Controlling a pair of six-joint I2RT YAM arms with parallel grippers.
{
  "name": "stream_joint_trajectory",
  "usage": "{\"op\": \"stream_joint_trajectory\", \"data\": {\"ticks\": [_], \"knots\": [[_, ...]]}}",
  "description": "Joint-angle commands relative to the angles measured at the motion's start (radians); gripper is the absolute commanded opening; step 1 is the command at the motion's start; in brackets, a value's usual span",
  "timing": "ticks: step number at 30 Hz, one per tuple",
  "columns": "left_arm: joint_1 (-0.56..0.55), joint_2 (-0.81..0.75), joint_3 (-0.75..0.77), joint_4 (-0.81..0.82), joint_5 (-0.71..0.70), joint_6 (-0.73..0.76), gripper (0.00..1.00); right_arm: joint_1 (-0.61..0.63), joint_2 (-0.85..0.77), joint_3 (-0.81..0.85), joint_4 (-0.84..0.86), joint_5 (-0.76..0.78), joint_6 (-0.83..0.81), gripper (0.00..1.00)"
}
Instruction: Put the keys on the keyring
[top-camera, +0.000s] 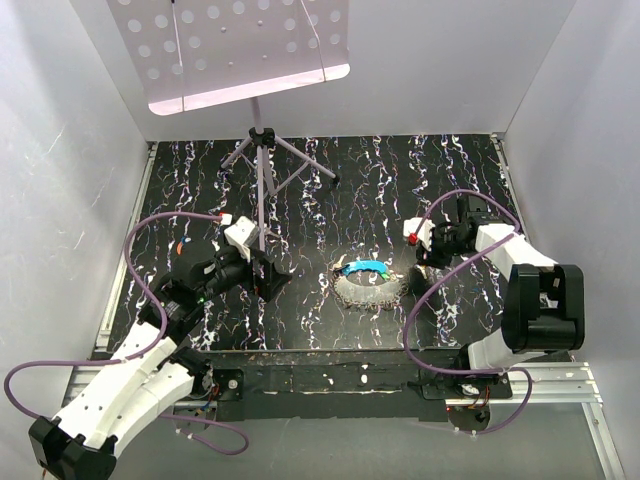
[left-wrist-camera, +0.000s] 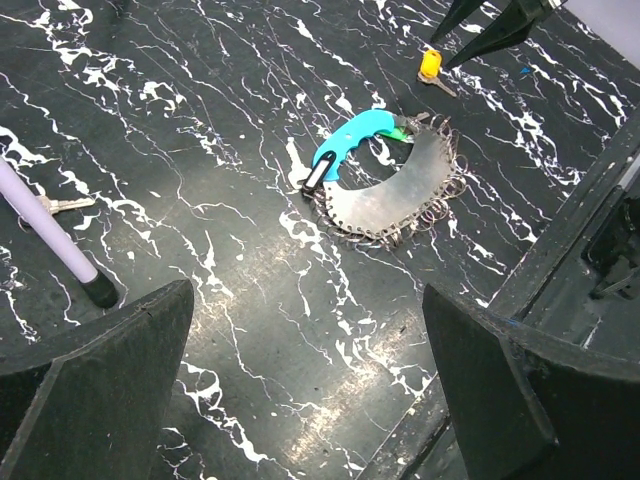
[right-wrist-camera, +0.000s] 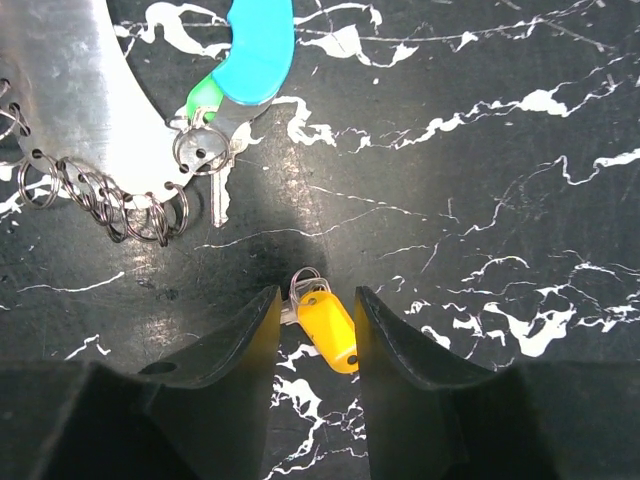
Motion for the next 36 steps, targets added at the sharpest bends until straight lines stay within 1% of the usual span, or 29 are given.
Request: {"op": "stream_joint_trajectory", "data": {"ticks": [1,11,18,24,36], "knots": [[0.002,-0.005,0.030,-0.009,-0.011,0.045,1.00,0.003,0.036,0.025,0.011,0.002,-0.065,0.43],[0.002,-0.012,0.032,-0.003,0.016,0.050,1.00,0.012,0.089,0.040,-0.041,0.052,-0.126,0.40],[0.002,-0.005,0.032,-0.003,0.021,0.048,0.99,0.032,0.110,0.026,0.003,0.078,-0.114,0.40],[0.002,-0.002,0.033,-0.003,0.024,0.047,1.00,0.047,0.119,0.029,0.009,0.094,-0.112,0.40],[0.002,0.002,0.035,-0.003,0.035,0.047,1.00,0.052,0.135,0.060,-0.014,0.100,-0.091,0.28]]}}
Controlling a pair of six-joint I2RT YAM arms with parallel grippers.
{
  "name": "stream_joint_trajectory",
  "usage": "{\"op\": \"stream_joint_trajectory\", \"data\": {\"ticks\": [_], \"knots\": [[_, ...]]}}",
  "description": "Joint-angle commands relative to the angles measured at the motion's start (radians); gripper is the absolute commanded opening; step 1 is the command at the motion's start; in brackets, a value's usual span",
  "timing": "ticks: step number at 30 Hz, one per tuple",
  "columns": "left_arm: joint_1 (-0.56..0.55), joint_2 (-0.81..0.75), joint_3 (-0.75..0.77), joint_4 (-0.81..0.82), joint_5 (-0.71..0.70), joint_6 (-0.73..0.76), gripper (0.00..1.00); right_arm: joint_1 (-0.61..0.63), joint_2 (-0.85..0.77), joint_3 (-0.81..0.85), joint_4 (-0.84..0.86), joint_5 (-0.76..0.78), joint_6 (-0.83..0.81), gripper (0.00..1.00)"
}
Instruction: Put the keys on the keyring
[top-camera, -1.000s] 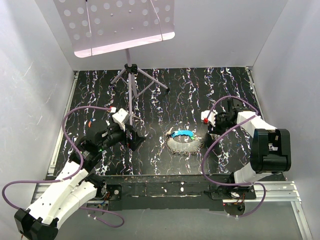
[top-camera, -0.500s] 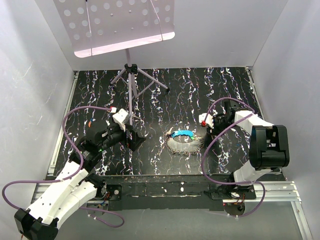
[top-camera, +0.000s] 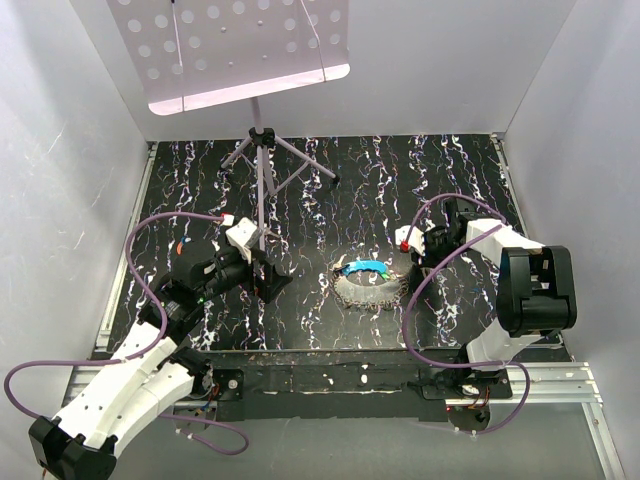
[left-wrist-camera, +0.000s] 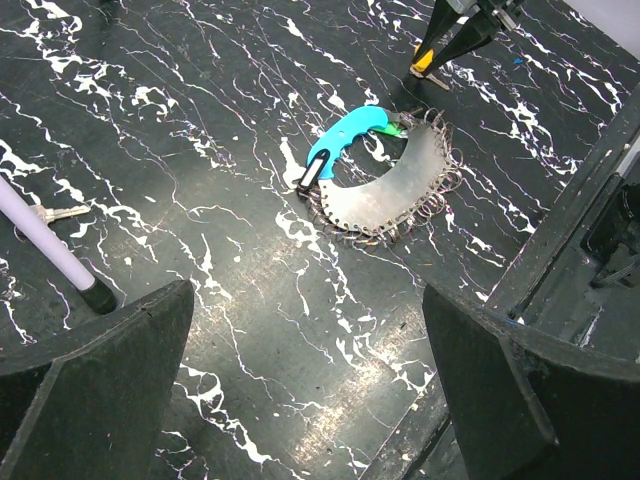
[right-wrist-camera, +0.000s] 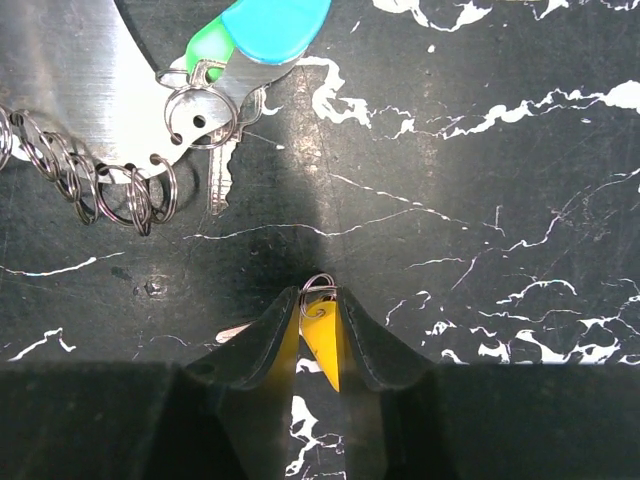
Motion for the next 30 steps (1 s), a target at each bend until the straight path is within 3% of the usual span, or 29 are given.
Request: {"op": "stream_joint_trajectory", "data": {"ticks": [1,18,22,26,30], "knots": [[0.002,-0.001,0.033,-0.003,0.013,0.015,1.00,0.006,0.004,0.045,-0.013,0.000,0.012,0.27],[0.002,0.003,0.033,-0.003,0.017,0.015,0.99,0.007,0.035,0.059,-0.014,0.011,0.052,0.22],[0.001,0.005,0.032,-0.003,0.017,0.015,1.00,0.007,0.033,0.070,-0.025,0.008,0.055,0.16],[0.002,0.005,0.033,-0.003,0.019,0.015,1.00,0.007,0.035,0.091,-0.047,0.000,0.070,0.02],[0.002,0.005,0.033,-0.001,0.020,0.010,1.00,0.007,0.036,0.110,-0.071,-0.017,0.096,0.01]]}}
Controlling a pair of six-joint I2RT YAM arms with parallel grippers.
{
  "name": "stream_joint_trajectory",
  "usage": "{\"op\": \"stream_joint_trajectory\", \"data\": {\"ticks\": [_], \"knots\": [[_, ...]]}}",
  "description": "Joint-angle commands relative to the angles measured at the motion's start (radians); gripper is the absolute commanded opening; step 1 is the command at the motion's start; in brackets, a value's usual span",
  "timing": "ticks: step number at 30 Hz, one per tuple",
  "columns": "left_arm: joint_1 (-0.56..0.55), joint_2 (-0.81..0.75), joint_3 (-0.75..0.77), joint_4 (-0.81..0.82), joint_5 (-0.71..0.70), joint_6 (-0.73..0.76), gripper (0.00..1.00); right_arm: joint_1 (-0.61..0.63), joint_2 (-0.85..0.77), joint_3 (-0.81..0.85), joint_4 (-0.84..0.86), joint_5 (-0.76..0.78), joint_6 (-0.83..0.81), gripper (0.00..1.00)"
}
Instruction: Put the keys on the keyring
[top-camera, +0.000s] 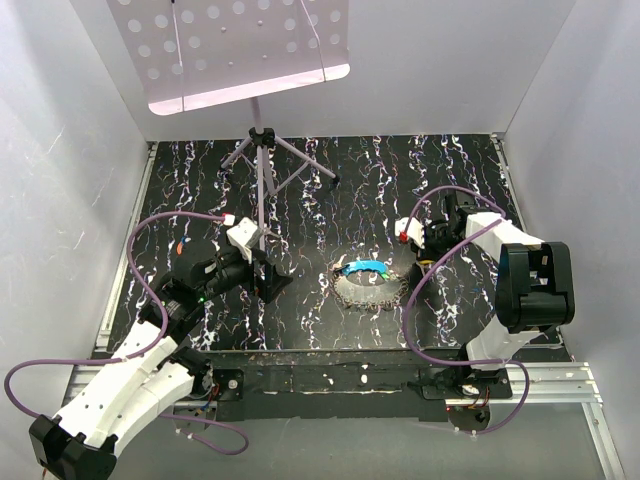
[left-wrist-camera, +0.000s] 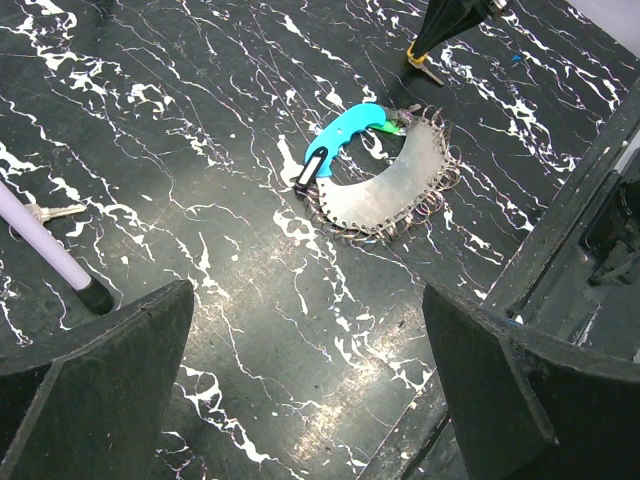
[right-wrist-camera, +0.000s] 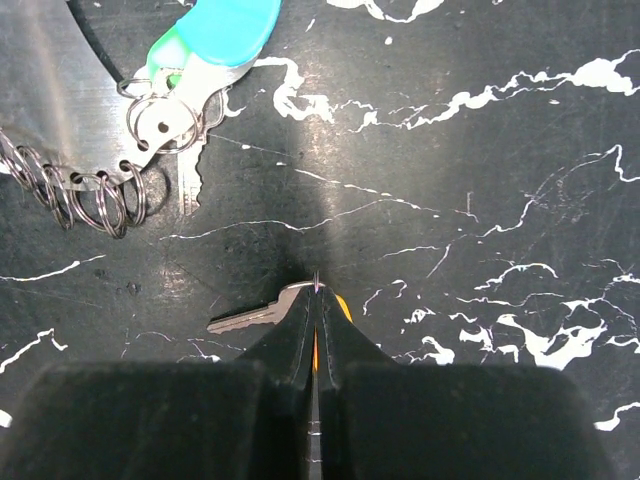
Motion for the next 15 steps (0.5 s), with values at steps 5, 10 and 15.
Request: {"op": "stream_joint_trajectory", "data": {"ticks": [5,10,15], "knots": [[0.002,-0.011,0.027,0.017,0.012,-0.014,1.00,0.005,-0.017,0.101,-0.110,-0.057,0.103,0.01],[0.002,-0.032,-0.016,0.173,0.105,-0.103,1.00,-0.001,-0.107,0.221,-0.266,-0.151,0.160,0.01],[-0.001,0.032,0.018,0.411,0.211,-0.278,1.00,-0.001,-0.202,0.357,-0.480,-0.264,0.136,0.01]]}}
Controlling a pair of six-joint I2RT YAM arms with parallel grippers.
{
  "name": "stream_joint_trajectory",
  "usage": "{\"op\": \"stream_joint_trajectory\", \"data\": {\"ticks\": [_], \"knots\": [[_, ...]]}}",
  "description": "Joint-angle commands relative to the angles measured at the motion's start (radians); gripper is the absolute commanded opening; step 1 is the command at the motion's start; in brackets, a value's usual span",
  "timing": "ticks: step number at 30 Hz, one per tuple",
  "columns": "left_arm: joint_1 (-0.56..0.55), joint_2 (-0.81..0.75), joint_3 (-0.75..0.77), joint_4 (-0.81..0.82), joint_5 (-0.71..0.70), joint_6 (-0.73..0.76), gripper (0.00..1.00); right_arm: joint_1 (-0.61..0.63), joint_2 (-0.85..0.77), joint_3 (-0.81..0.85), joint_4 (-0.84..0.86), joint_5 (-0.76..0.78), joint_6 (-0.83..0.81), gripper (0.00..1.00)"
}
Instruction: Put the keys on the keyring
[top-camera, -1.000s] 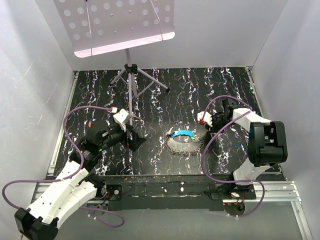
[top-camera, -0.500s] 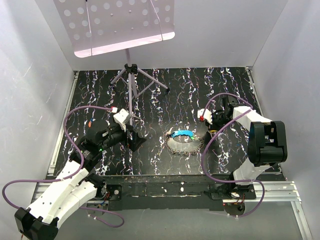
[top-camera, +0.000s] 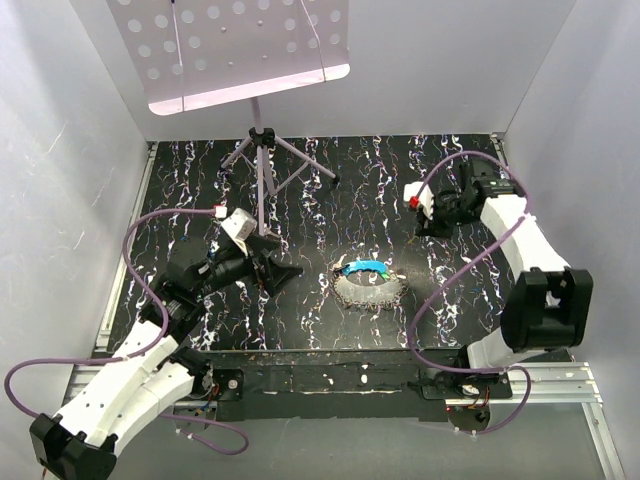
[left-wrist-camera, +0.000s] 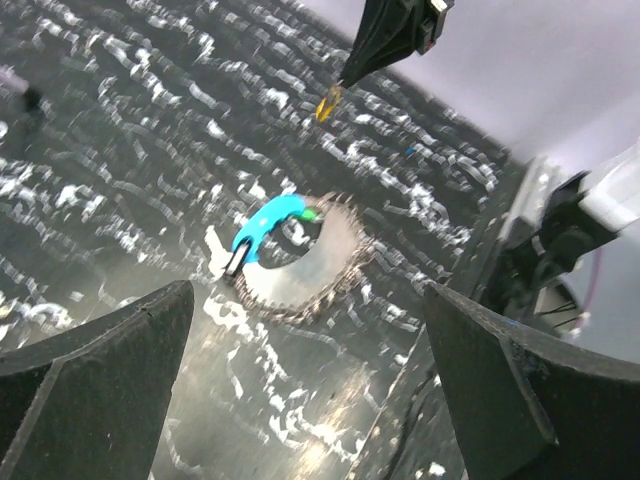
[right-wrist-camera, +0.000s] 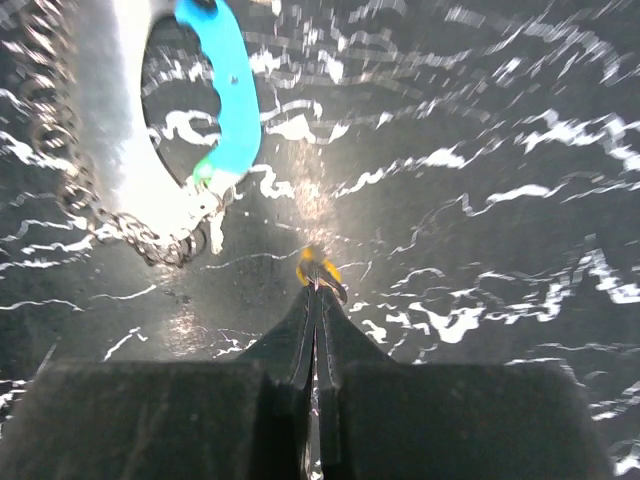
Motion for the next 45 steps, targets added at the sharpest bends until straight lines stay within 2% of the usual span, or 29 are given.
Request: {"op": "stream_joint_trajectory", "data": {"ticks": [1,3,6,11,16,19,23,25,27,30,31,33,37,45], "knots": [[-0.003,0.050,0.030,0.285,0.123,-0.169,0.99,-0.001,-0.120,0.133,-0.252,-0.180,0.003,0.01],[-0.013,0.072,0.033,0.382,0.131,-0.215,1.00,-0.001,-0.157,0.179,-0.320,-0.240,0.004,0.01],[-0.047,0.124,0.057,0.487,0.137,-0.246,0.94,-0.002,-0.200,0.246,-0.398,-0.338,0.029,0.01],[-0.156,0.236,0.112,0.594,0.110,-0.184,0.86,0.004,-0.316,0.239,-0.395,-0.499,0.070,0.01],[-0.214,0.326,0.116,0.701,0.120,-0.049,0.74,0.036,-0.471,0.105,-0.165,-0.567,0.182,0.01],[-0.222,0.360,0.097,0.783,0.212,0.009,0.66,0.080,-0.554,0.027,-0.078,-0.588,0.191,0.01],[-0.248,0.368,0.077,0.824,0.257,0.050,0.65,0.177,-0.672,-0.097,0.124,-0.596,0.248,0.01],[-0.265,0.362,0.071,0.817,0.258,0.075,0.64,0.223,-0.724,-0.183,0.308,-0.564,0.431,0.01],[-0.276,0.363,0.074,0.800,0.266,0.070,0.65,0.258,-0.761,-0.241,0.420,-0.518,0.512,0.01],[-0.289,0.366,0.069,0.795,0.263,0.061,0.67,0.286,-0.795,-0.306,0.529,-0.467,0.593,0.01],[-0.289,0.368,0.063,0.794,0.257,0.061,0.71,0.287,-0.801,-0.321,0.571,-0.457,0.628,0.01],[-0.289,0.378,0.062,0.795,0.258,0.066,0.73,0.290,-0.813,-0.344,0.632,-0.437,0.683,0.01],[-0.291,0.421,0.102,0.774,0.263,0.064,0.73,0.292,-0.830,-0.370,0.720,-0.392,0.759,0.01],[-0.294,0.490,0.149,0.748,0.231,0.073,0.58,0.294,-0.858,-0.435,0.850,-0.374,0.857,0.01]]}}
